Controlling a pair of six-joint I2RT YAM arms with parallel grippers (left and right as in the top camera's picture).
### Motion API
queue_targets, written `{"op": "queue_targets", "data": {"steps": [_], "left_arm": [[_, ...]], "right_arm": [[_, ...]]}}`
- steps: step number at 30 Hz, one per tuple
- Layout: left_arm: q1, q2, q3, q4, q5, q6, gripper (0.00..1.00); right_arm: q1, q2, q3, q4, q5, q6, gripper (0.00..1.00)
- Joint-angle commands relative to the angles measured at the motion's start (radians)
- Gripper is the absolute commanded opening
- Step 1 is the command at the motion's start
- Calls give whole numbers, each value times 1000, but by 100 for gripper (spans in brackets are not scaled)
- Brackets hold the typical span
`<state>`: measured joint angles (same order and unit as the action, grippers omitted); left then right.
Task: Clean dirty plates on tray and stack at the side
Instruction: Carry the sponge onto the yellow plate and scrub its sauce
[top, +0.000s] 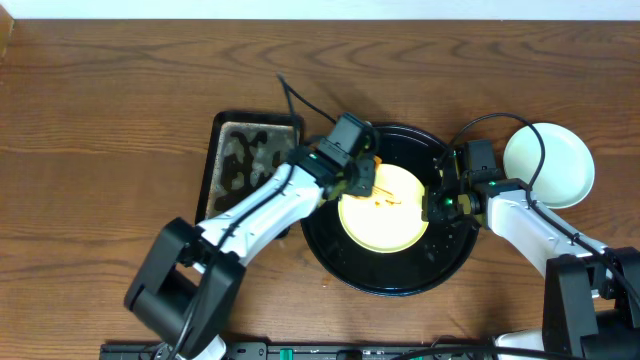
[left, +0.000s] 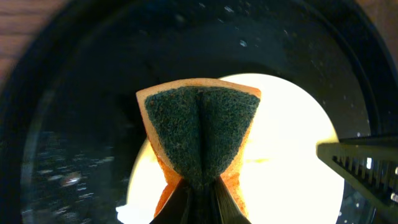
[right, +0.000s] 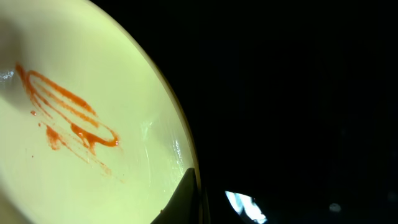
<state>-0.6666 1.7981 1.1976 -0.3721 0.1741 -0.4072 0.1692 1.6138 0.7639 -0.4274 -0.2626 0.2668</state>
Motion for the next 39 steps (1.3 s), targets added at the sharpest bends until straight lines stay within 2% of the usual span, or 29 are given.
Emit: {"op": "queue_targets", "data": {"steps": [1, 4, 9, 14, 15, 20, 33, 36, 39], "left_arm": [[-39, 29, -7, 32, -1, -17, 8], [-68, 40, -7, 60, -2, -20, 8], [-104, 66, -7, 105, -2, -107, 8], [-126, 93, -7, 135, -1, -272, 8], [-132, 98, -7, 137, -1, -347, 8], [-161, 110, -7, 155, 2, -420, 8], [-193, 207, -7, 204, -11, -446, 8], [-171, 209, -7, 148, -124, -341, 8], [-142, 209, -6, 86, -218, -288, 8]], "right_arm": [[9, 8, -10, -3, 3, 3, 1], [9, 8, -10, -3, 3, 6, 1], [9, 8, -10, -3, 3, 10, 1], [9, 8, -10, -3, 3, 10, 1], [9, 8, -10, -3, 3, 10, 1], [9, 8, -10, -3, 3, 10, 1], [9, 8, -10, -11, 3, 10, 1], [9, 8, -10, -13, 3, 10, 1], [9, 8, -10, -18, 4, 10, 1]]}}
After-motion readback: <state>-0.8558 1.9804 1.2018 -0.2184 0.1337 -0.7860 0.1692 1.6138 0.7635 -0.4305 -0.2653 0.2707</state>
